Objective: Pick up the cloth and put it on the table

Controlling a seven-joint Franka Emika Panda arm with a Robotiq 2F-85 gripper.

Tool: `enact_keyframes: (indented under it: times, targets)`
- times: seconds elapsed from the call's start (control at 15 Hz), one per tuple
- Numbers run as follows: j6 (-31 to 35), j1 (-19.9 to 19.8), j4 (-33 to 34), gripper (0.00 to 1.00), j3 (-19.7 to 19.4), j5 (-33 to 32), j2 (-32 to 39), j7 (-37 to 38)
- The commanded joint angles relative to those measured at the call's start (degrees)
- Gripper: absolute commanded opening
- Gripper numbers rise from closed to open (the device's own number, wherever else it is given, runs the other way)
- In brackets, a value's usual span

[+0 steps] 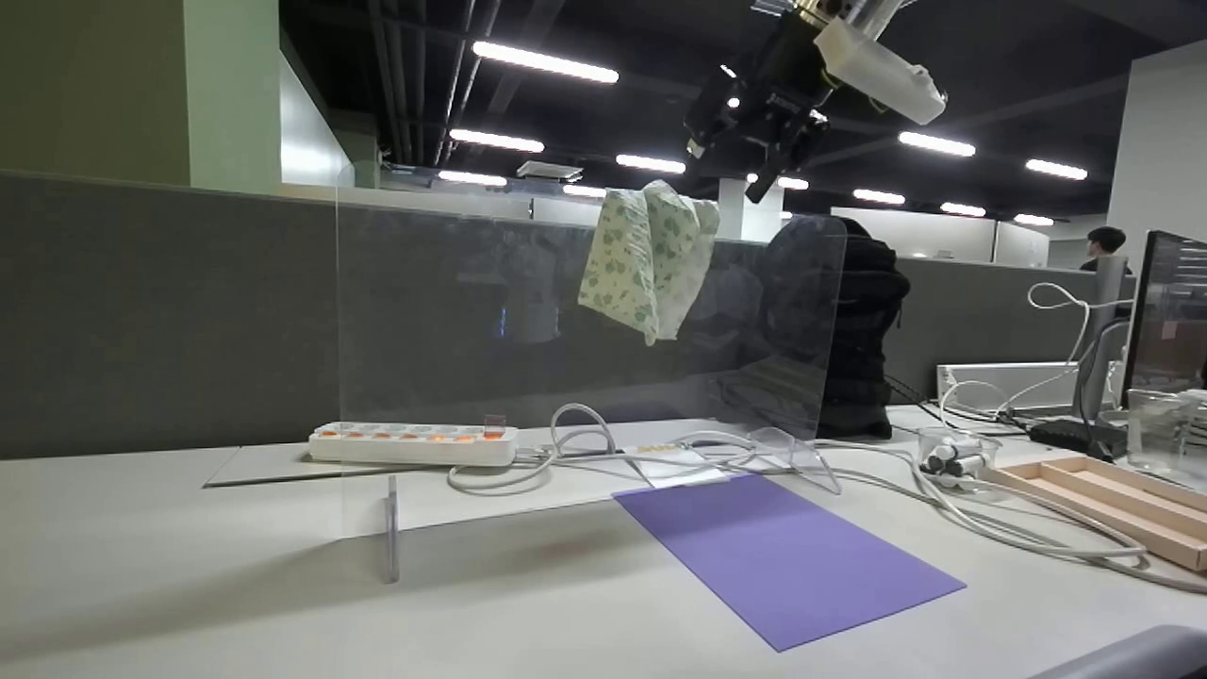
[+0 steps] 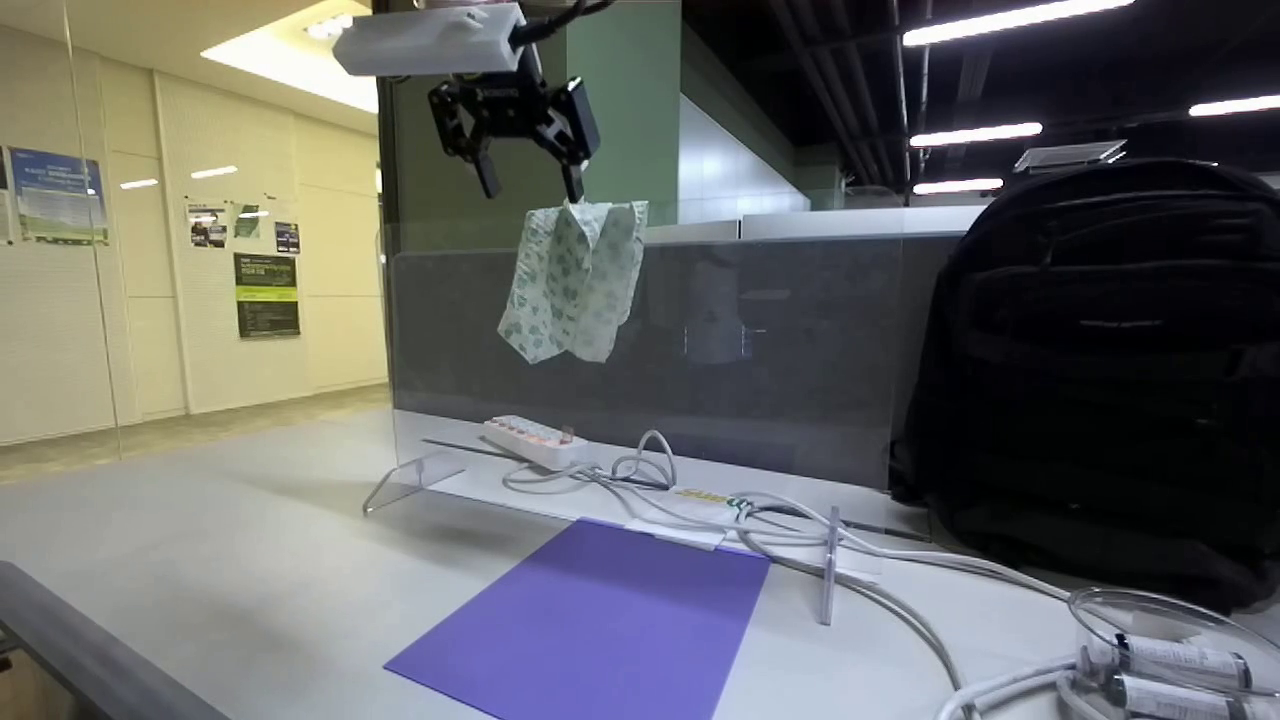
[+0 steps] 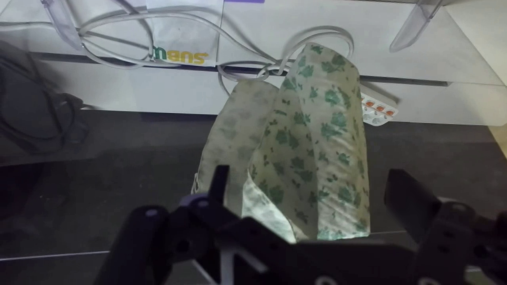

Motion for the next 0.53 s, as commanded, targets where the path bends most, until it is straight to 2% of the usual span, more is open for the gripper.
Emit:
enact_keyframes:
  times: [0.0,0.13,0.47]
  targets:
    - [2.3,0.3,0.0,1.0,-0.3,-1.3,0.6,0.4]
    - [5.1,1.6,1.0,1.0,-1.5,-1.2,2.0,-0.7]
    - [14.7,5.4,2.2,1.0,-4.2,-0.8,6.0,-9.0]
